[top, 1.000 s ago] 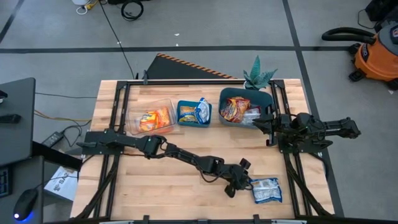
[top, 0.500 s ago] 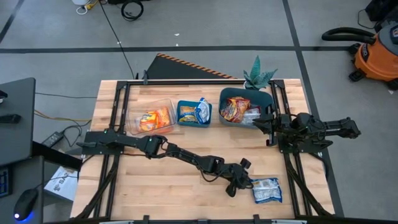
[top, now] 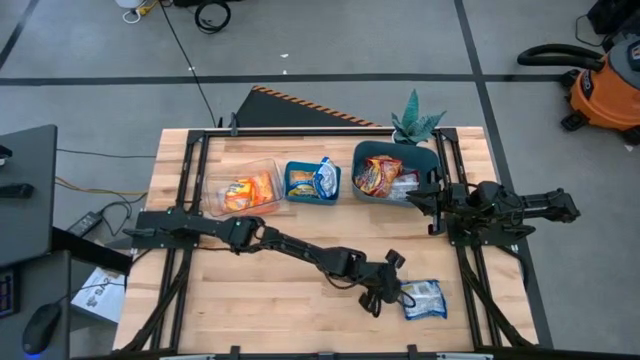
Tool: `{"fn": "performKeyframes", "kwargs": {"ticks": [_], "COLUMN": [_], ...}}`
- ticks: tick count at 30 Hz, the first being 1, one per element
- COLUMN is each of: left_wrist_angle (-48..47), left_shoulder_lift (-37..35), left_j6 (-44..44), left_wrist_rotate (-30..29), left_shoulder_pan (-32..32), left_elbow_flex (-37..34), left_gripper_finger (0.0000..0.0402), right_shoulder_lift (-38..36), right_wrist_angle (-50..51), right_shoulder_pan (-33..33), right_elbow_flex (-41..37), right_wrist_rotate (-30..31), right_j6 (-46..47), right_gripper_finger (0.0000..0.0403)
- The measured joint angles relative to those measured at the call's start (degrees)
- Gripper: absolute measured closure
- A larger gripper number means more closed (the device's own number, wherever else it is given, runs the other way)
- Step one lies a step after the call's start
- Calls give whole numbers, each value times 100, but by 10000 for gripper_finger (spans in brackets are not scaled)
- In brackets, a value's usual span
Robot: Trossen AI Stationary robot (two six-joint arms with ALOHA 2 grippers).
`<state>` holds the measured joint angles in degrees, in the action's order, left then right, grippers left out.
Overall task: Sort Maruchan noodles
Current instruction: Put the blue noodle pack into the blue bin
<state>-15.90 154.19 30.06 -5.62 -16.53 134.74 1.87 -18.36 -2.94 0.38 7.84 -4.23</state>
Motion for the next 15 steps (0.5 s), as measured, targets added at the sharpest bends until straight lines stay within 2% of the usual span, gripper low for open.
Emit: {"fn": "performKeyframes", "kwargs": {"ticks": [5,10,15], "left_wrist_angle": [-1243,-2425,-3641], "left_shoulder_lift": [-889,-1474,-2083], "left_j6": [274,42,-330], "left_wrist_rotate": [-909,-1548,-2571], "left_shoulder_pan": [-13,-5,18], "left_elbow_flex": [-48,-70,-51], "left_gripper_finger": [398,400,400], "right_shoulder_lift": [-2,-2,0], "right_wrist_angle": [4,6,4], "right_shoulder_pan": [2,2,0], "right_elbow_flex": [0,0,0], "right_wrist_rotate": [0,1,1], "right_j6": [0,0,0], "right_gripper_finger": [348,348,348]}}
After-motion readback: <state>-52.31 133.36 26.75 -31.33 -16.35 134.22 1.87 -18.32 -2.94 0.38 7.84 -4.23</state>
